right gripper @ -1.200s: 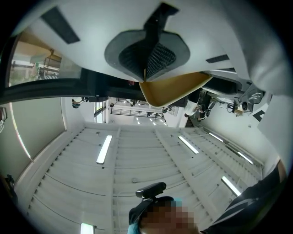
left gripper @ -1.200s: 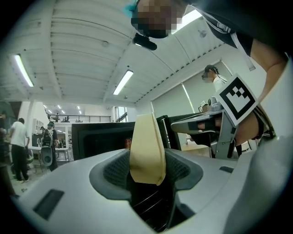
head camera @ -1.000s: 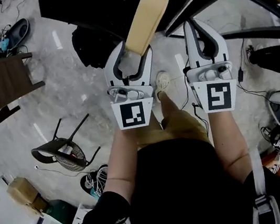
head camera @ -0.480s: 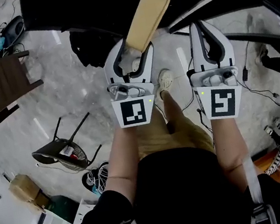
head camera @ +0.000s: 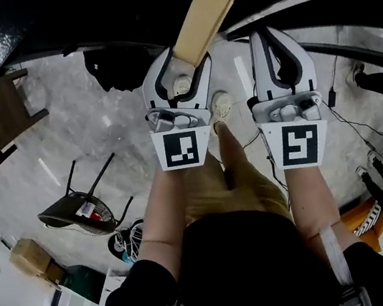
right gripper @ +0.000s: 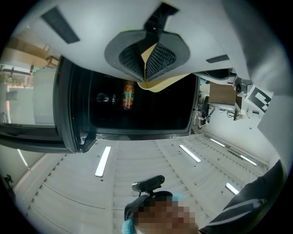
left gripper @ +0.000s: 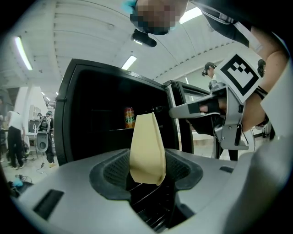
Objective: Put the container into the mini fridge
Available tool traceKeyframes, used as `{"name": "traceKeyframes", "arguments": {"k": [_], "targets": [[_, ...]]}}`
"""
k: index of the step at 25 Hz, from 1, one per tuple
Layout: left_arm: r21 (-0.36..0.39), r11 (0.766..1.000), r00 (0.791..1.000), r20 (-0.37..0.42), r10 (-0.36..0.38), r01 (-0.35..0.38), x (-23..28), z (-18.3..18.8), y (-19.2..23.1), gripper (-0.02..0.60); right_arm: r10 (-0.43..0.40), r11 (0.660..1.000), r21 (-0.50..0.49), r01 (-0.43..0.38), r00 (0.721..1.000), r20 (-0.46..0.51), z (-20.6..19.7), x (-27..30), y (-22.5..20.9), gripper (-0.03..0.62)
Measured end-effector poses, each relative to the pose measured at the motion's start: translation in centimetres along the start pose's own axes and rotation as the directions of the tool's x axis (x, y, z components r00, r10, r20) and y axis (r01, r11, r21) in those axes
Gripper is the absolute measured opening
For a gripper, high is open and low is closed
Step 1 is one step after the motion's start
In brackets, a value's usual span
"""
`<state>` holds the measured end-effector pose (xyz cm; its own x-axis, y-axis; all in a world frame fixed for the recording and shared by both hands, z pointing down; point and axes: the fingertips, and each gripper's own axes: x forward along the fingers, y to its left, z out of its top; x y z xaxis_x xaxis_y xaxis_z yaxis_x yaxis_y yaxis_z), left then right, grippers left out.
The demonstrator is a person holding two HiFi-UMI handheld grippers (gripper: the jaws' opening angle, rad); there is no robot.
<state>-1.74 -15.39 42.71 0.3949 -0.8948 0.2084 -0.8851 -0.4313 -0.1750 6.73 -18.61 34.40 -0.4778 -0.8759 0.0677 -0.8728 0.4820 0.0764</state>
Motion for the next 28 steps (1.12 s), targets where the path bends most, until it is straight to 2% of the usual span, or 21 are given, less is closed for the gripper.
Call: {"name": "traceKeyframes", "arguments": {"k": [7, 10, 14, 18, 23, 28], "targets": [[-0.032, 0.999, 1.000, -0.006, -0.022, 0.022, 2.1, -1.1, 0.7, 0.232, 0.003, 1.000, 0.005, -0.003, 1.000, -0.023, -1.4, 1.4, 0.5, 0.038], [-0.123, 0.992, 1.000, 0.023, 0.014, -0.012, 2.9, -0.8, 1.2, 0.232, -0.005, 1.000, 0.013, 0.005, 1.000, -0.028, -1.4, 1.7, 0.3, 0.037], [-0.270, 0.961, 0.996, 0.040, 0.080, -0.067, 4.3, -0.8, 2.1, 0.232, -0.009, 1.000, 0.015, 0.009, 0.999, -0.038, -1.8, 2.6, 0.3, 0.037], [-0.314, 0.945, 0.995, 0.013, 0.100, -0.091, 5.3, -1.0, 2.8, 0.232, -0.014, 1.000, 0.016, 0.015, 0.999, -0.047, -2.0, 2.9, 0.4, 0.038], [-0.381, 0.921, 0.996, -0.073, 0.059, -0.083, 6.7, -2.3, 3.0, 0.232, -0.020, 1.000, 0.016, 0.021, 0.998, -0.060, -2.6, 3.6, 0.0, 0.037], [-0.507, 0.859, 0.997, -0.055, 0.050, -0.071, 7.9, -2.6, 3.5, 0.232, -0.025, 0.999, 0.018, 0.026, 0.997, -0.067, -3.0, 4.1, -0.4, 0.037]]}}
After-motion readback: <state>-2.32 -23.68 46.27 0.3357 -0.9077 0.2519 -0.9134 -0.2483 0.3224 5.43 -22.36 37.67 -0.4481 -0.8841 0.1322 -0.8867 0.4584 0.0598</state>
